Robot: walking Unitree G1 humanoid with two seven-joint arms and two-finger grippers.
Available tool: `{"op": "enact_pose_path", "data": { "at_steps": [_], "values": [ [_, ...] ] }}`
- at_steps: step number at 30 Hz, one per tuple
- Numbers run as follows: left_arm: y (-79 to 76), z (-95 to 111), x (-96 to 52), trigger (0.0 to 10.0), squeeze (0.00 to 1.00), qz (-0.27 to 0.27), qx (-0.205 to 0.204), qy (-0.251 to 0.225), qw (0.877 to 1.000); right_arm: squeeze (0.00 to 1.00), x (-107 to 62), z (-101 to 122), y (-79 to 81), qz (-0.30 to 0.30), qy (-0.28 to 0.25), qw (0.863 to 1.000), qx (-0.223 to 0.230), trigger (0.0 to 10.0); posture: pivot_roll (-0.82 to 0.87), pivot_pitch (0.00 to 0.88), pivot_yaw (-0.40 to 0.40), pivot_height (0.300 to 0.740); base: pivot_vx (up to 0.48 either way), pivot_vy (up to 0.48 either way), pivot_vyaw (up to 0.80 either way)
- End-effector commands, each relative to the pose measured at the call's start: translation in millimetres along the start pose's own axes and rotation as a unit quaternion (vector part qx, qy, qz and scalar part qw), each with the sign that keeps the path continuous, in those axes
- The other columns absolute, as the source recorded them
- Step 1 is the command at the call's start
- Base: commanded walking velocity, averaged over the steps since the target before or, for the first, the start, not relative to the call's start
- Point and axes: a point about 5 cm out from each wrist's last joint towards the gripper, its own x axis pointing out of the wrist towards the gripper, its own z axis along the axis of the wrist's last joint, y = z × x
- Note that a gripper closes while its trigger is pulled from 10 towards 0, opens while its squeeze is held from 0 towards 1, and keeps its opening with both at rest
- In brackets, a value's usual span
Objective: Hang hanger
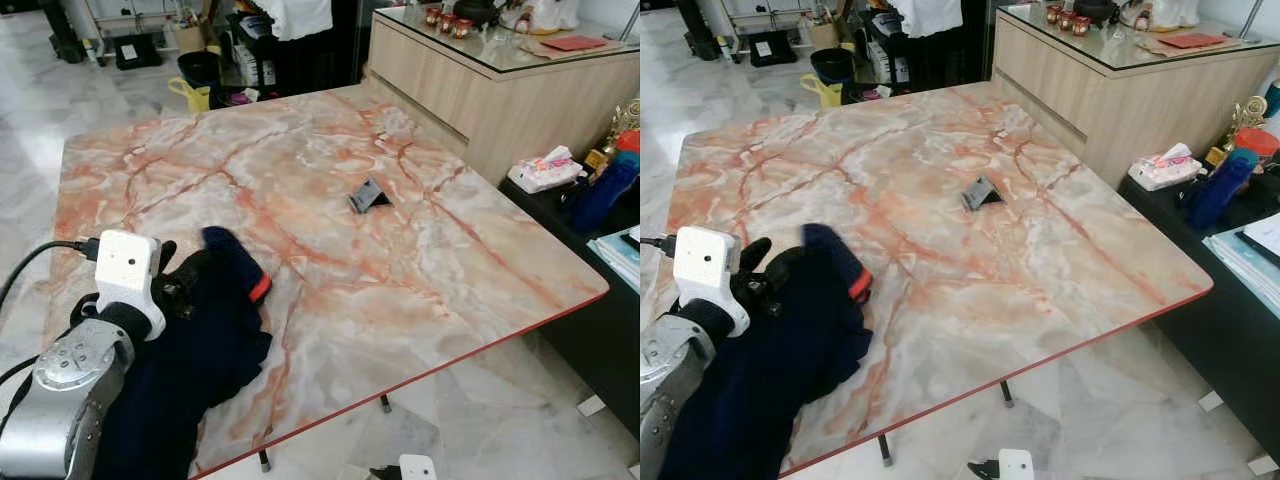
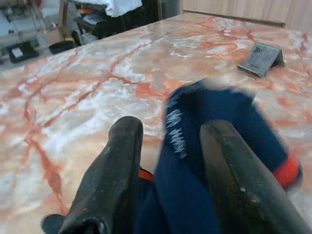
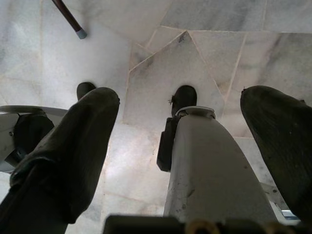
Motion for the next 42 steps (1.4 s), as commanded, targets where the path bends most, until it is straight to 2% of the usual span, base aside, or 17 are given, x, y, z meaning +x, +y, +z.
{"op": "enact_pose_path", "data": {
  "at_steps": [1, 5, 7, 8, 11, 13, 14, 15, 16, 20, 23, 24, 26, 30, 33, 36, 42],
  "values": [
    [2.2, 6, -7.2, 10.0, 1.0, -0.03, 0.043, 0.009, 0.999, 0.0, -0.5, -5, 0.8, 0.0, 0.008, 1.0, 0.0, 10.0, 0.1, 0.148, 0.0, 0.74, 0.0, 0.0, 0.0],
    [7.3, 8, -14.3, 10.0, 1.0, -0.064, 0.07, 0.026, 0.995, 0.0, -0.5, -5, 1.0, 0.0, 0.008, 1.0, 0.0, 10.0, 0.1, 0.147, 0.001, 0.74, 0.0, 0.0, 0.0],
    [9.0, 8, -17.2, 10.0, 1.0, -0.074, 0.074, 0.031, 0.994, 0.0, -0.5, -5, 1.0, 0.0, 0.008, 1.0, 0.0, 10.0, 0.1, 0.147, 0.001, 0.74, 0.0, 0.0, 0.0],
    [13.0, 10, -20.6, 10.0, 1.0, -0.066, 0.063, 0.023, 0.996, 0.0, -0.5, -5, 1.0, 0.0, 0.008, 1.0, 0.0, 10.0, 0.1, 0.147, 0.001, 0.74, 0.0, 0.0, 0.0],
    [23.9, 9, -22.2, 10.0, 1.0, -0.002, 0.045, 0.012, 0.999, 0.0, -0.5, -5, 0.9, 0.0, 0.008, 1.0, 0.0, 10.0, 0.1, 0.142, 0.003, 0.74, 0.0, 0.0, 0.0],
    [32.1, 9, -21.6, 10.0, 1.0, 0.07, 0.04, -0.004, 0.997, 0.0, -0.5, -5, 0.7, 0.0, 0.008, 1.0, 0.0, 10.0, 0.1, 0.141, 0.002, 0.74, 0.0, 0.0, 0.0],
    [37.7, 7, -23.2, 10.0, 0.58, 0.141, 0.031, -0.017, 0.989, 0.0, -0.5, -5, 0.5, 0.0, 0.008, 1.0, 0.001, 10.0, 0.1, 0.138, 0.002, 0.74, 0.0, 0.0, 0.0],
    [37.9, 5, -24.6, 10.0, 0.4, 0.164, 0.022, -0.02, 0.986, 0.0, -0.5, -5, 0.4, 0.0, 0.008, 1.0, 0.001, 10.0, 0.1, 0.137, 0.001, 0.74, 0.0, 0.0, 0.0],
    [35.3, 2, -27.1, 10.0, 0.0, 0.184, 0.017, -0.023, 0.983, 0.0, -0.5, -5, 0.3, 0.0, 0.008, 1.0, 0.001, 10.0, 0.1, 0.137, 0.001, 0.74, 0.0, 0.0, 0.0],
    [15.2, -14, -33.8, 10.0, 0.0, 0.188, 0.043, -0.013, 0.981, 0.0, -0.4, -5, -0.1, -0.001, 0.008, 1.0, 0.0, 10.0, 0.1, 0.133, -0.003, 0.74, 0.0, 0.0, 0.0],
    [-0.8, -32, -37.2, 10.0, 0.0, 0.194, 0.003, 0.005, 0.981, 0.0, -0.4, -5, -0.4, 0.0, 0.007, 1.0, -0.002, 10.0, 0.1, 0.124, -0.004, 0.74, 0.0, 0.0, 0.0],
    [-0.8, -32, -37.2, 10.0, 0.0, 0.194, 0.003, 0.005, 0.981, 0.0, -0.4, -5, -0.4, 0.0, 0.007, 1.0, -0.002, 10.0, 0.1, 0.124, -0.004, 0.74, 0.0, 0.0, 0.0],
    [-10.8, -41, -33.2, 10.0, 0.0, 0.173, -0.003, 0.016, 0.985, 0.0, -0.4, -5, -0.4, 0.0, 0.007, 1.0, -0.004, 10.0, 0.1, 0.114, -0.004, 0.74, 0.0, 0.0, 0.0],
    [-9.6, -42, -29.8, 10.0, 0.0, 0.184, -0.021, 0.011, 0.983, 0.0, -0.5, -5, -0.1, 0.002, 0.007, 1.0, -0.004, 10.0, 0.1, 0.111, -0.002, 0.74, 0.0, 0.0, 0.0],
    [-5.4, -41, -26.8, 10.0, 0.0, 0.196, -0.001, 0.004, 0.981, 0.0, -0.5, -6, 0.0, 0.003, 0.008, 1.0, -0.009, 10.0, 0.1, 0.102, 0.002, 0.74, 0.0, 0.0, 0.0],
    [-2.8, -42, -27.2, 10.0, 0.0, 0.209, 0.001, 0.004, 0.978, 0.0, -0.5, -5, 0.3, 0.006, 0.007, 1.0, -0.016, 10.0, 0.1, 0.098, 0.004, 0.74, 0.0, 0.187, 0.0],
    [-4.7, -41, -24.7, 10.0, 0.0, 0.204, 0.002, -0.001, 0.979, 0.0, -0.6, -6, 0.6, 0.005, 0.008, 1.0, -0.01, 10.0, 0.1, 0.096, 0.005, 0.74, 0.0, 0.319, 0.8]
  ]
}}
